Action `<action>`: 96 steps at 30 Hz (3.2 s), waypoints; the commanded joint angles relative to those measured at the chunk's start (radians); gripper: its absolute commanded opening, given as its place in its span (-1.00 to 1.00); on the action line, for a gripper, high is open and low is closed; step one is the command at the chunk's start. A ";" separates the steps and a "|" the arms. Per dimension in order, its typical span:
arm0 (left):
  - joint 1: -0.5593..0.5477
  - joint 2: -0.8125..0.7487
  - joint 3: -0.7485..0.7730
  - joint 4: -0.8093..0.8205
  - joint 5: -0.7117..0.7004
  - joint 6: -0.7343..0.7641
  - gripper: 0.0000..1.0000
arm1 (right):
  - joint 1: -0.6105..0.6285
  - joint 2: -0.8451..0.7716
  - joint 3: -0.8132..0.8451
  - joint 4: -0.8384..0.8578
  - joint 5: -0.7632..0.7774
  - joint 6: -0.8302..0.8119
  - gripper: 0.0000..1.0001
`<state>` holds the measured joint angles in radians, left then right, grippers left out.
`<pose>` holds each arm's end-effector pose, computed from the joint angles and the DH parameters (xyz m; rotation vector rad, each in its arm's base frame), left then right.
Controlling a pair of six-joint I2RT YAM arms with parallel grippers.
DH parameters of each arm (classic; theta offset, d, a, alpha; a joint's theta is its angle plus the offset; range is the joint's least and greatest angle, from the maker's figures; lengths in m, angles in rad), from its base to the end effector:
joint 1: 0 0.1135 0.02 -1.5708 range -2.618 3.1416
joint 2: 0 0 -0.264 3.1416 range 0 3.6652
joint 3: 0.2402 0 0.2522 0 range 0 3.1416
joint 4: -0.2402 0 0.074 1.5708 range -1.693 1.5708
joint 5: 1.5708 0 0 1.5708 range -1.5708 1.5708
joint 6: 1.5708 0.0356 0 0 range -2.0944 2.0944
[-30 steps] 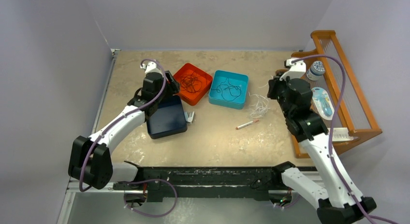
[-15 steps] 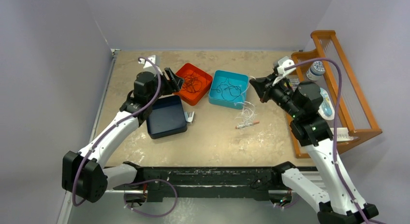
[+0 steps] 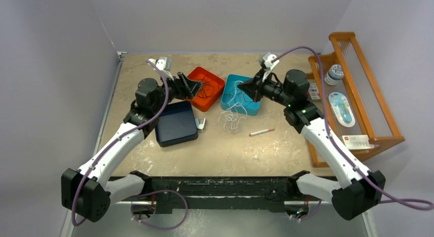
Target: Untangle the cables
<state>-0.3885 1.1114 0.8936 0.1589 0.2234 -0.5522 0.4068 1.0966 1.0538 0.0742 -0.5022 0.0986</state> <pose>0.2410 -0.1072 0.3494 0.0401 1.7056 -0.8945 0.2246 0.1154 0.4011 -0.6406 1.4626 0.7816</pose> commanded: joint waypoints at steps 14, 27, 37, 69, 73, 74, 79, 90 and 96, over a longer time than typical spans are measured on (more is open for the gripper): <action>-0.225 0.075 -0.076 0.204 0.007 0.163 0.36 | 0.013 0.152 0.091 0.161 -0.170 0.130 -1.00; -0.279 0.185 -0.030 0.265 -0.002 0.210 0.35 | 0.013 0.174 0.116 0.136 -0.237 0.125 -1.00; -0.281 0.233 -0.005 0.355 -0.021 0.178 0.21 | 0.013 0.171 0.115 0.120 -0.261 0.116 -1.00; -0.299 0.153 0.125 0.107 0.000 0.162 -1.00 | 0.013 -0.020 -0.193 0.148 0.134 0.035 -0.24; -0.299 0.150 0.157 0.050 -0.008 0.164 -1.00 | 0.013 -0.055 -0.263 0.283 0.096 0.009 0.11; -0.298 0.148 0.163 0.038 -0.012 0.167 -1.00 | 0.013 -0.059 -0.280 0.317 0.074 0.006 0.17; -0.299 0.135 0.183 0.020 -0.007 0.168 -1.00 | 0.013 -0.040 -0.325 0.424 0.067 0.001 0.34; -0.299 0.139 0.250 -0.052 -0.005 0.176 -1.00 | 0.018 0.043 -0.333 0.592 0.012 -0.005 0.59; -0.299 0.147 0.300 -0.099 -0.004 0.177 -1.00 | 0.068 0.080 -0.318 0.601 0.071 -0.068 0.64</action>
<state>-0.6823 1.2842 1.1156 0.0662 0.2131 -0.3992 0.4400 1.1698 0.7162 0.5930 -0.4606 0.0914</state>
